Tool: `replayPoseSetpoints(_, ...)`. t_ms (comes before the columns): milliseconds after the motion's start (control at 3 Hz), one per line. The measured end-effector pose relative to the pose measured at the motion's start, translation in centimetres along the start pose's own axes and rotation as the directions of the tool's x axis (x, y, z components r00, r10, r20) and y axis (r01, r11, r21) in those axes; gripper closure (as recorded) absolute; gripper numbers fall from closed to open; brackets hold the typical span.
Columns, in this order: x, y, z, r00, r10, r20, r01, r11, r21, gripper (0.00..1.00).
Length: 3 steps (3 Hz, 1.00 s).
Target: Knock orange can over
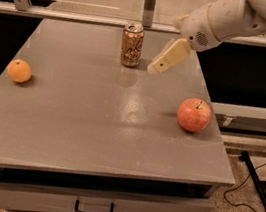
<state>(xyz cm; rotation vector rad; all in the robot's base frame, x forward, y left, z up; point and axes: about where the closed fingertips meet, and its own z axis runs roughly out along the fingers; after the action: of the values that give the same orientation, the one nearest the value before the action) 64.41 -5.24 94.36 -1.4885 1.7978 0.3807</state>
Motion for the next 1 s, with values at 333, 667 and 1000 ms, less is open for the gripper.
replayPoseSetpoints(333, -0.3, -1.7, 3.7, 0.996, 0.043, 0.081, -0.042, 0.9990, -0.017, 0.00)
replayPoseSetpoints(667, -0.4, -3.3, 6.9, 0.982, 0.100, 0.162, -0.095, 0.9946, -0.042, 0.00)
replayPoseSetpoints(1000, -1.1, -4.0, 8.9, 0.964, 0.133, 0.232, -0.116, 0.9895, -0.087, 0.00)
